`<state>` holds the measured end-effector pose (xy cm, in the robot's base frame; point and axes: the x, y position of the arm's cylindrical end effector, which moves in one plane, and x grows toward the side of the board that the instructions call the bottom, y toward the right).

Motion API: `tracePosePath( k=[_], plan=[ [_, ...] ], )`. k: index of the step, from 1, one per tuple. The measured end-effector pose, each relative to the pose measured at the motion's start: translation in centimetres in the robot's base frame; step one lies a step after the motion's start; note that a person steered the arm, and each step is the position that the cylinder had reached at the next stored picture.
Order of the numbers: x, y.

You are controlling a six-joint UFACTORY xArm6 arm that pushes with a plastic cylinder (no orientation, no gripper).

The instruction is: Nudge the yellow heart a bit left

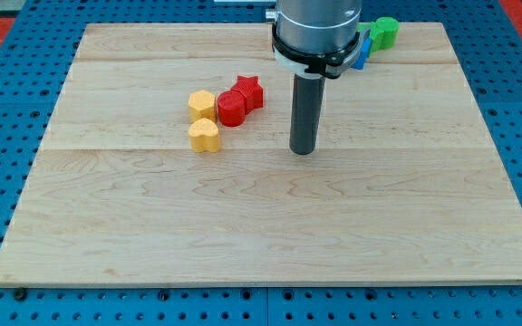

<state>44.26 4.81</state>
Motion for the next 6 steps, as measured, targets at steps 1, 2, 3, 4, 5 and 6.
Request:
tracePosePath(
  k=[1,2,3,4,5,6],
  plan=[
    [-0.2,0.0],
    [-0.2,-0.2],
    [-1.2,-4.5],
    [-2.9,-9.8],
    [0.6,-9.3],
    [2.1,-10.7]
  ],
)
